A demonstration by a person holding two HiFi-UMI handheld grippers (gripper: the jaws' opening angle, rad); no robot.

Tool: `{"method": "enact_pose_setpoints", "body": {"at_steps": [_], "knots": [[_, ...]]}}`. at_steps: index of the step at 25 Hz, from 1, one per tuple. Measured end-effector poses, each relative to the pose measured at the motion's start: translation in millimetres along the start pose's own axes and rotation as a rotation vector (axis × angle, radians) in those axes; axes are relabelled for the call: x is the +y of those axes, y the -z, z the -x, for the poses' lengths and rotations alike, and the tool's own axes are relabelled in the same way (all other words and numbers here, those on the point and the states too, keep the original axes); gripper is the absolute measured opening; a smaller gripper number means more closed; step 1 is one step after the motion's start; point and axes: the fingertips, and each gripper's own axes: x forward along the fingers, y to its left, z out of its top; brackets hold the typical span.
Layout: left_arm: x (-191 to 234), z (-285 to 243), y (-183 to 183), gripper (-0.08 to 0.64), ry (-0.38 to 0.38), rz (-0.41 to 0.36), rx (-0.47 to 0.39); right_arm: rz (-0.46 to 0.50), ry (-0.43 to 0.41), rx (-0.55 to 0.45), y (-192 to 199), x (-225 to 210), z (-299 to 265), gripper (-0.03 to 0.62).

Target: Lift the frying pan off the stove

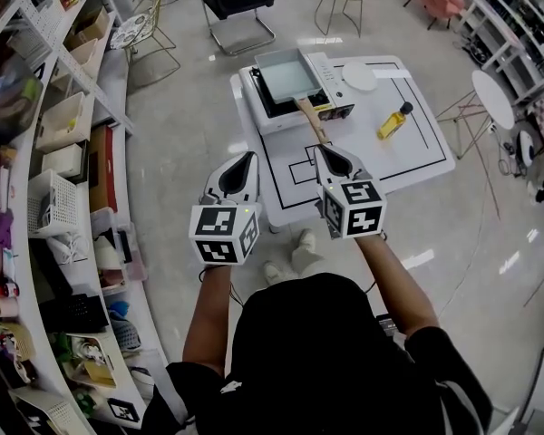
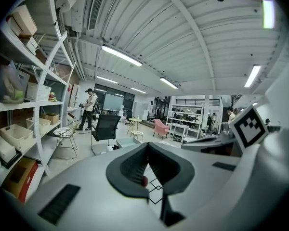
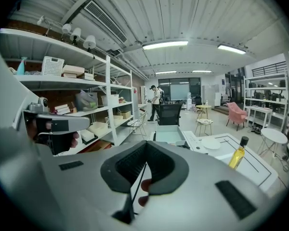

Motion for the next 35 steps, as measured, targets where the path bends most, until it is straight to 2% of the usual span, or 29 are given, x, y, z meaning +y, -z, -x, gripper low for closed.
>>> {"method": "enact_pose_setpoints", "body": {"at_steps": [14,21,35], "knots": [[13,-70,5,0.012,-0.024,-0.005,0.055,-0.032,0.005,0.067,6,-52,-57,0.002],[25,-109,10,0.012,-0.049,0.023,0.076,-0.025,0.002,0.128,12,-80,-98,0.002],[60,-154,29,0.012,-0.108,0.079,0.137,-0.009,-0.024,0.320,39,-97,-159,0.009]]}}
